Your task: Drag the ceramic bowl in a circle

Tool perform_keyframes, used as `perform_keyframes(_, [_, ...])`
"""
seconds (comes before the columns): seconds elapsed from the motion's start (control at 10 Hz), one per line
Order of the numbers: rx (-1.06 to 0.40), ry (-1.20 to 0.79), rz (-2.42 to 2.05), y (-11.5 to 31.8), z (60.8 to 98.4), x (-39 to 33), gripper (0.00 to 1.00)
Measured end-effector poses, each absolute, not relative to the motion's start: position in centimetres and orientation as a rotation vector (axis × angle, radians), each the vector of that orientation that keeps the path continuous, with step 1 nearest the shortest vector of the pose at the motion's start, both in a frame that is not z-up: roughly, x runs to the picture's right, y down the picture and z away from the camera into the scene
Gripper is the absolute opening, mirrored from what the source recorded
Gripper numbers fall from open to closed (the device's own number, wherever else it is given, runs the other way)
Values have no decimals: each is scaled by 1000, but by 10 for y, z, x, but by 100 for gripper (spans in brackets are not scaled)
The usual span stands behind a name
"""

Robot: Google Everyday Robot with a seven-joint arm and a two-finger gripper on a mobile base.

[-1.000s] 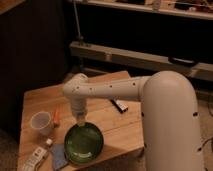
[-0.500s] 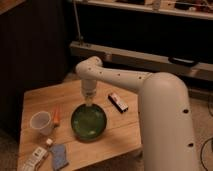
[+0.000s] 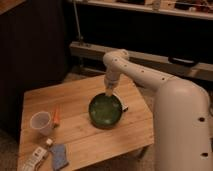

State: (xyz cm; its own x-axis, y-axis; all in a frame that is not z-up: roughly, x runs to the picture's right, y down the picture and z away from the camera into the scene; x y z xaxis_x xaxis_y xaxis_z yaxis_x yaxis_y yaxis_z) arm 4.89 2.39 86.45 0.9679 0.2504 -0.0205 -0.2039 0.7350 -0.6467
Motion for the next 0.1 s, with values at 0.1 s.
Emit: perform_keyframes(0.1, [-705,-45,290,31,863,74,0])
